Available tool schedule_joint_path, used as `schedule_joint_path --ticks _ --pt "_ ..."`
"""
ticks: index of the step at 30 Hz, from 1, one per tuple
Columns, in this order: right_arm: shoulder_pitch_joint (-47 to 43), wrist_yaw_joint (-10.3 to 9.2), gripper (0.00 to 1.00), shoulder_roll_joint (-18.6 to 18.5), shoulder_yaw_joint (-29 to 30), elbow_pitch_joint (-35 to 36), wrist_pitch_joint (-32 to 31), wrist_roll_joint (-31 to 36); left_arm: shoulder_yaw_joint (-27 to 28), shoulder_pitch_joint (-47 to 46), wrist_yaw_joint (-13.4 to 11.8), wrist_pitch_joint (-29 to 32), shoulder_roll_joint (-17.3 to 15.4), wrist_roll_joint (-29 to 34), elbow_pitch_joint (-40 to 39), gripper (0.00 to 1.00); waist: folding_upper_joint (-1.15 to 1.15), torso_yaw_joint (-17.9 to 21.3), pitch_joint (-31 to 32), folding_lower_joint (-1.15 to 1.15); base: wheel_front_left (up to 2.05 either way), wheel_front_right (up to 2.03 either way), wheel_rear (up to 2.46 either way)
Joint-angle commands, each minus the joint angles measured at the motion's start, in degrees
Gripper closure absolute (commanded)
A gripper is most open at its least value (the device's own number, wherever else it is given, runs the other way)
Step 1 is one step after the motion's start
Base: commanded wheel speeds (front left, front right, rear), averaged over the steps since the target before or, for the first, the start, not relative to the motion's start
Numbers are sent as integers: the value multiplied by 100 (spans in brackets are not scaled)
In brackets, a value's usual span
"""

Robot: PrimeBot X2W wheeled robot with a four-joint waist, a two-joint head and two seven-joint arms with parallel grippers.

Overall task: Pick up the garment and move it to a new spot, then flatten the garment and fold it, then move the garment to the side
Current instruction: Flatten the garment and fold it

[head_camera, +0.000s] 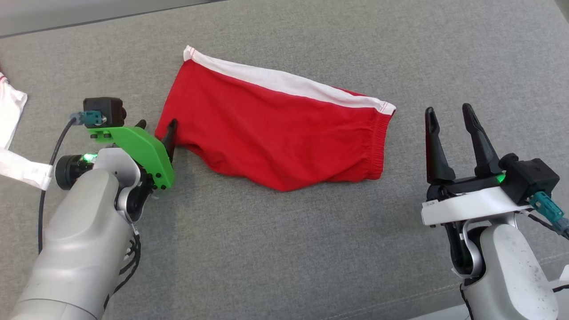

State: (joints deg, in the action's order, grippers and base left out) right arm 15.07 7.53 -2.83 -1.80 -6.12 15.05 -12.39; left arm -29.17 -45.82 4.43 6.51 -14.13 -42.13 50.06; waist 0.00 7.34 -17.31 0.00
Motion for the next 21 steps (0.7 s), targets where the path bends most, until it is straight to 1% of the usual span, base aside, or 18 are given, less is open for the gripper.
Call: schedule_joint_path --ticks 1,6,9,11,12,13,14,18,21 --pt "-11 -8 0 -11 -8 31 19 -13 3 -98 -47 65 -66 -11 -29 0 0 97 -117 0 0 0 0" --pt "38 -8 0 -11 -15 43 19 -42 -25 -163 -155 312 -97 -33 9 0 0 180 -221 0 0 0 0" --pt "61 -8 0 -11 -26 43 19 -47 -45 -149 -144 428 -86 -69 45 0 0 218 -253 0 0 0 0" --pt "73 -8 0 -11 -29 48 19 -54 -81 -125 -66 507 -60 -99 30 0 0 238 -264 0 0 0 0" --pt "70 -8 0 -11 -16 51 19 -62 -116 -99 -25 564 -38 -124 6 58 0 247 -266 0 0 0 0" --pt "67 -8 0 -11 -5 54 19 -58 -139 -79 -4 602 -27 -134 -16 66 0 250 -264 0 0 0 0" --pt "62 -8 0 -11 5 51 19 -54 -164 -53 24 639 -10 -151 -43 100 0 250 -261 0 0 0 0" --pt "46 -8 0 -11 31 32 19 -56 -182 4 43 625 -32 -173 -144 100 0 237 -228 0 0 0 0" --pt "45 -8 0 -11 58 19 19 -59 -148 23 3 544 -58 -180 -226 100 0 205 -181 0 0 0 0"
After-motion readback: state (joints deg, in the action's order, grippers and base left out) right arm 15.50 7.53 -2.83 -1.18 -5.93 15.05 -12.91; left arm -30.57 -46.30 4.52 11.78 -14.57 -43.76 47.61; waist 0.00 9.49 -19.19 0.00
